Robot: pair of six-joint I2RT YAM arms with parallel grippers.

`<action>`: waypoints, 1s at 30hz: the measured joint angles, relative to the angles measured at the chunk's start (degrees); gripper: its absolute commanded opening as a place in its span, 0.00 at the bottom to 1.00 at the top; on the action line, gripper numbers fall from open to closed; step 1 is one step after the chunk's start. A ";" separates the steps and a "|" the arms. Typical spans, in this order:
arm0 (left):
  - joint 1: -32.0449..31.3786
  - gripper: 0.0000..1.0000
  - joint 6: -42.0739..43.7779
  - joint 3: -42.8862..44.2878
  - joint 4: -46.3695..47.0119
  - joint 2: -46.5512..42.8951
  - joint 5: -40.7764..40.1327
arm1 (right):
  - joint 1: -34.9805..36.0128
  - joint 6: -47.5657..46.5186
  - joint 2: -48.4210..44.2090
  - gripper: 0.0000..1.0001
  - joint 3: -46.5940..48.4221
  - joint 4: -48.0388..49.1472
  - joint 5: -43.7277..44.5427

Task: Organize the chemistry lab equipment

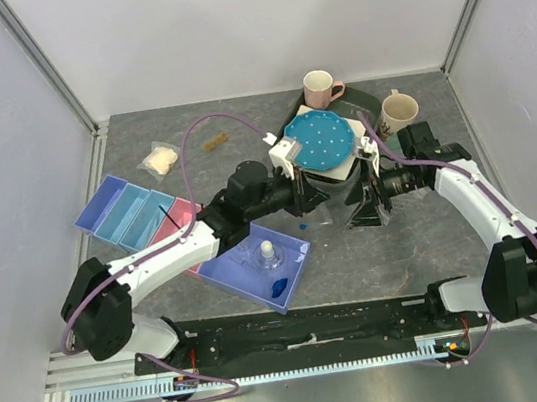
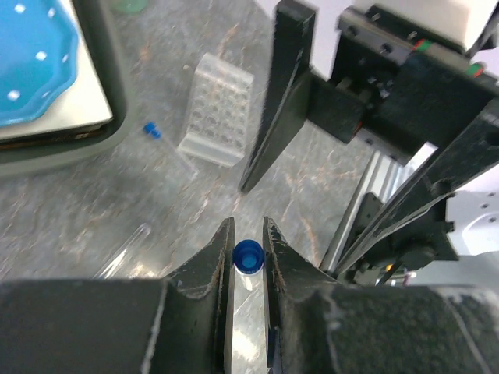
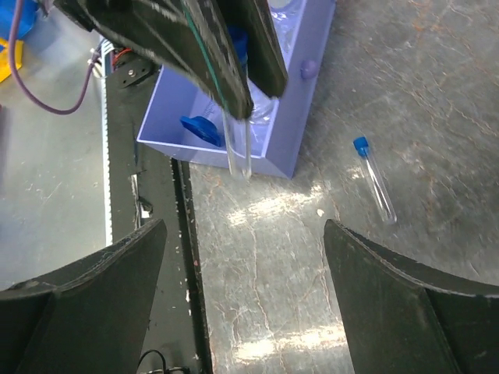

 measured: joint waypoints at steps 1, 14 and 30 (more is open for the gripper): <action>-0.79 0.02 -0.59 0.74 0.98 0.66 -0.20 | 0.68 0.09 0.55 0.87 1.03 -0.55 -0.09; -3.43 0.02 -5.73 1.57 7.15 1.68 -2.40 | 5.60 4.81 2.36 0.51 3.52 -1.22 0.15; -3.96 0.52 -10.34 0.17 10.43 0.83 -5.81 | 8.28 12.35 0.83 0.12 3.34 4.74 1.07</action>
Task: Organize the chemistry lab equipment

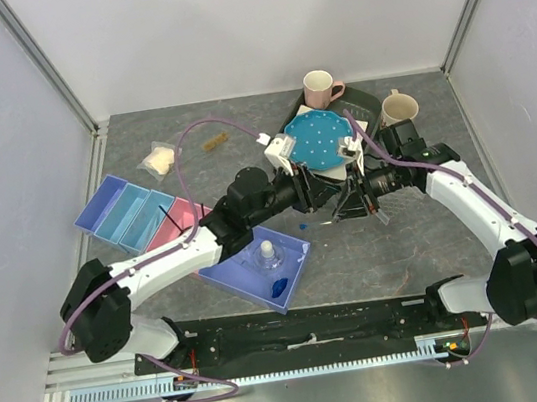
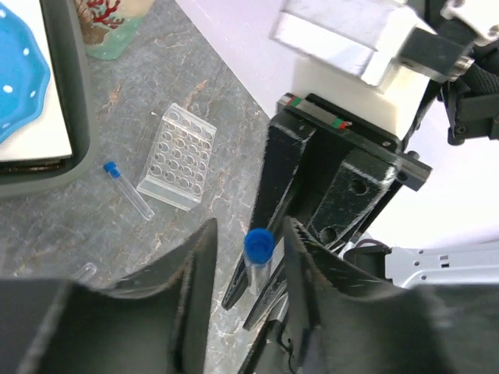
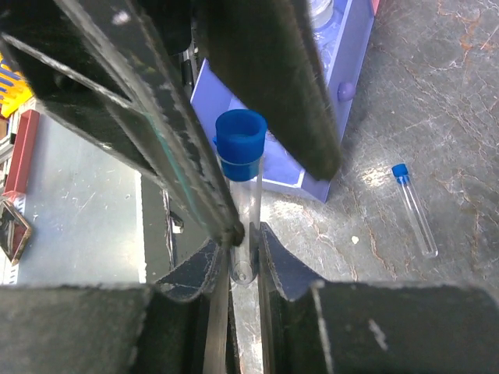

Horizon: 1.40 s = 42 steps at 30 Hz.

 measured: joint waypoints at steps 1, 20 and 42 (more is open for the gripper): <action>-0.07 0.57 -0.50 -0.70 0.20 -0.50 -0.44 | 0.00 0.28 -0.37 0.12 -0.17 0.24 0.00; -1.40 0.58 -11.45 -19.52 31.85 -3.58 -1.03 | 0.00 5.90 -4.50 0.13 -3.74 5.20 -3.56; -3.34 0.09 -11.37 -17.94 36.44 1.77 -1.16 | -0.35 11.54 -6.05 0.15 -6.05 9.97 -6.56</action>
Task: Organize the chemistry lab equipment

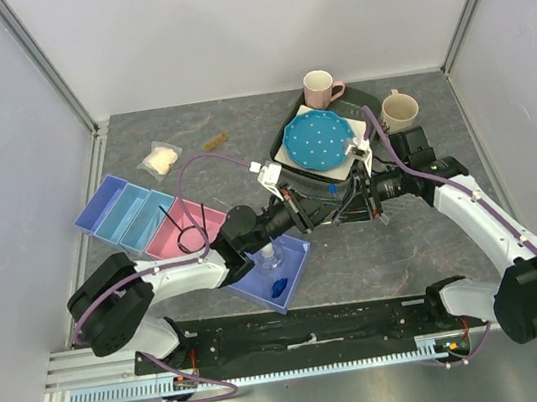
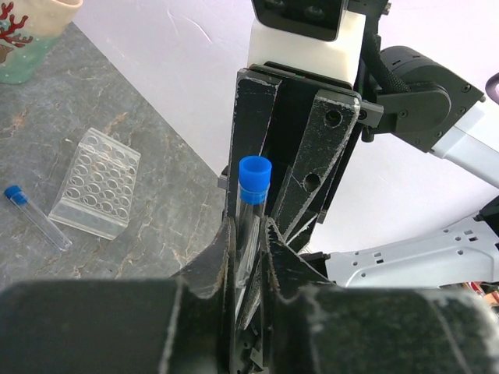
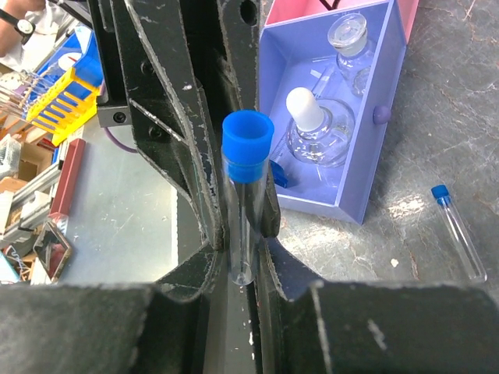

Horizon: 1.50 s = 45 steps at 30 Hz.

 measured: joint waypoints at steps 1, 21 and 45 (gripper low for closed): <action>0.00 0.06 0.02 0.11 -0.02 0.15 0.07 | -0.11 0.22 0.00 0.15 -0.11 -0.02 0.04; -0.63 0.02 8.59 0.44 -14.19 -8.48 1.27 | 0.24 -17.53 -2.73 0.65 4.85 -16.83 13.40; -0.66 0.02 17.18 2.58 -30.03 -11.89 11.78 | 1.49 -10.23 4.61 0.59 18.47 -24.83 6.60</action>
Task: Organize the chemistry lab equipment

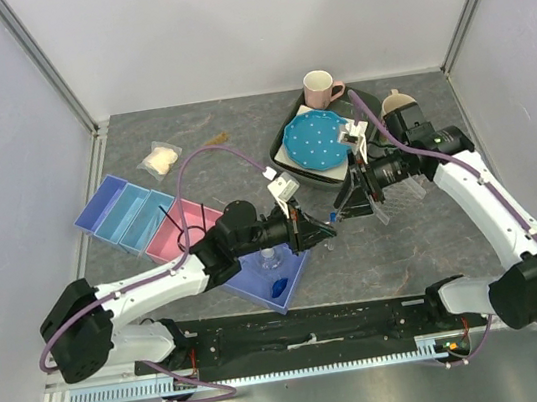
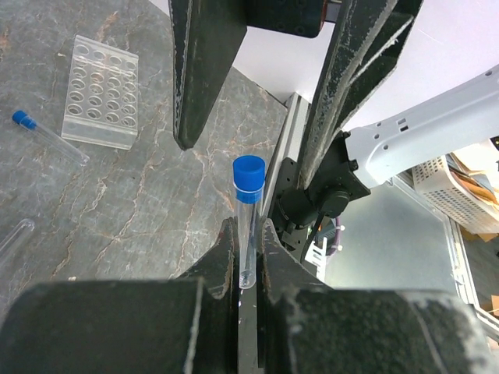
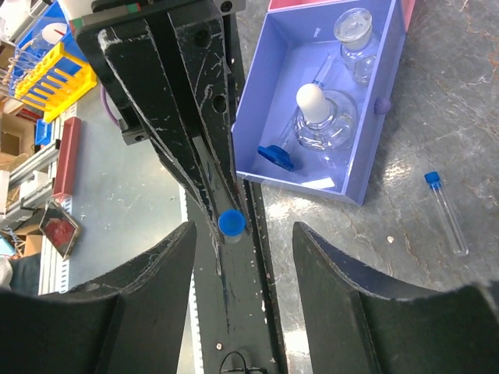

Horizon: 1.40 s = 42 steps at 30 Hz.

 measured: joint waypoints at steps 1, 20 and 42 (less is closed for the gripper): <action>0.00 0.02 -0.04 0.11 0.22 0.31 0.35 | 0.24 0.72 -0.07 0.56 -0.22 0.59 -0.13; 0.00 0.03 -1.60 1.51 2.19 2.62 0.59 | 1.53 6.49 -1.27 0.16 -3.80 5.75 -0.92; 5.05 1.00 5.18 0.83 -14.49 -18.32 -7.78 | -7.56 4.63 -9.46 0.11 -8.15 12.37 11.76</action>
